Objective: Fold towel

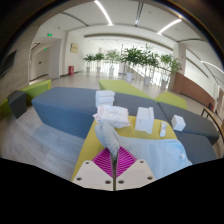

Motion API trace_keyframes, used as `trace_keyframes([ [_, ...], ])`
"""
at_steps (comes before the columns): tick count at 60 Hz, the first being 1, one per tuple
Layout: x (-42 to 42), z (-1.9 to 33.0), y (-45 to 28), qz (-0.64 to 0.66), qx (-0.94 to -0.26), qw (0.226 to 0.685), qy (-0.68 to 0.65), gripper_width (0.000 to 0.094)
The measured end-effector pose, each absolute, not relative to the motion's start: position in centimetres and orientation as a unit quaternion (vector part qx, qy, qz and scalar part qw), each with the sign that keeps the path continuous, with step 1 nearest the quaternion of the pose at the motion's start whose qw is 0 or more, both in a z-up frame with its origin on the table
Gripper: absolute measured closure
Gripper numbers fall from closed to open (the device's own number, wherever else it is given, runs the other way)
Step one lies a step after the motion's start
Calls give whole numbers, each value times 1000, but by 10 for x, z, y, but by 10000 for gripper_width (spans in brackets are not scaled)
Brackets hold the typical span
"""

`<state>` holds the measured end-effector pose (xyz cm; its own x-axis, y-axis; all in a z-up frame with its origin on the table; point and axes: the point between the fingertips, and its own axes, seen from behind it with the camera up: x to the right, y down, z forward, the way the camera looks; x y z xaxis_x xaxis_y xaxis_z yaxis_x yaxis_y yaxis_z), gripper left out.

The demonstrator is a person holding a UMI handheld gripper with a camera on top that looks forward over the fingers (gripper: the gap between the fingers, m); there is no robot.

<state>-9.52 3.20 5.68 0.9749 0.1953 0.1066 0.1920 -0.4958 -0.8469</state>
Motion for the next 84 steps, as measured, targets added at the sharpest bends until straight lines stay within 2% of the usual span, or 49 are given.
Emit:
trace_keyframes([
  [6,-29,97,40,-12,-857,511,-66,925],
  [11,33,105,43,-32,-859,510,-24,914],
  [21,140,56,43,-75,-887,453,53,901],
  [25,161,31,39,-75,-900,424,71,899],
  [29,170,15,40,-61,-905,413,81,892],
  [32,171,15,39,-53,-906,411,85,794],
  [33,173,15,39,-51,-906,412,86,685],
  [34,174,17,38,-50,-906,412,87,665],
  [37,179,26,36,-52,-904,413,94,335],
  [39,182,33,32,-53,-904,413,95,162],
  [41,184,41,27,-52,-904,413,94,78],
  [44,184,54,18,-47,-904,415,88,107],
  [52,178,97,-20,-37,-898,431,77,101],
  [66,112,158,-114,0,-889,457,5,99],
  [74,76,170,-143,22,-885,465,-26,90],
  [84,78,175,-157,24,-879,475,-20,95],
])
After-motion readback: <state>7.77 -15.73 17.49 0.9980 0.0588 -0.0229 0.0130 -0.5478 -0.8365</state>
